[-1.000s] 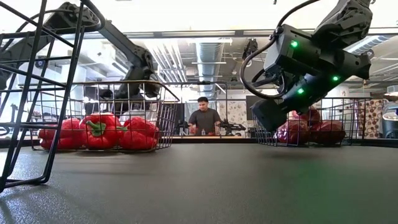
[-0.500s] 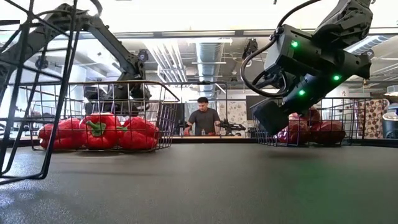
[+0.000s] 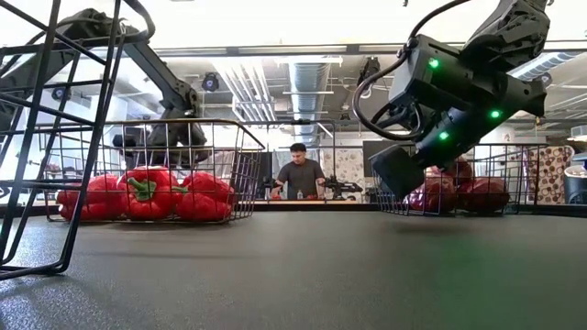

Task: Sort produce into baskets
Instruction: Move the tomato from the top left to the top center of the table

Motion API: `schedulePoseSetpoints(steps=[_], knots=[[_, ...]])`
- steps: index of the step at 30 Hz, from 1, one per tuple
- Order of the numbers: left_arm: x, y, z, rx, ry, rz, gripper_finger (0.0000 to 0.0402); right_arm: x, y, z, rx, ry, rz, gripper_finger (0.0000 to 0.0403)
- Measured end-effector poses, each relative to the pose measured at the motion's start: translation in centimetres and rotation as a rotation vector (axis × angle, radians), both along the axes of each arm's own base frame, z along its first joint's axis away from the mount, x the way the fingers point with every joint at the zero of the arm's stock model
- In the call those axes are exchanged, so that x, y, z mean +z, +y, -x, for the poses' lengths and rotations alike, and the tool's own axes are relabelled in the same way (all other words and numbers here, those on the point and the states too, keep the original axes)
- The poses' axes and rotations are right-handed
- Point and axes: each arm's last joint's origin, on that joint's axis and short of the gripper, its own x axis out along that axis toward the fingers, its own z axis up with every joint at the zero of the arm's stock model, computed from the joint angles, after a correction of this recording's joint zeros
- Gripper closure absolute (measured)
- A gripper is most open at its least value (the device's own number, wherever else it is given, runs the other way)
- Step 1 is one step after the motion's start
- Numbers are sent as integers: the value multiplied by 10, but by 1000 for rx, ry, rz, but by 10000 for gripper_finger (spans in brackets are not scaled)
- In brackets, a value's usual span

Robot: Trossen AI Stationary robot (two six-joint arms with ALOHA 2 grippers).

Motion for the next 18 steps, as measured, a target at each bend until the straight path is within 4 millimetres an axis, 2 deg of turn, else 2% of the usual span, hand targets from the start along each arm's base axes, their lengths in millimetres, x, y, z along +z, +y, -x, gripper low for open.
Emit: schedulePoseSetpoints(steps=[4,9,18], knots=[[-6,-8,-4,-24,-70,68,401,0,0,0,-1,-7,2,19],[-14,-17,1,-71,-30,104,401,0,-3,-1,-12,-29,0,19],[-4,-19,-8,-28,-168,118,401,-3,-5,2,-14,-19,-5,19]])
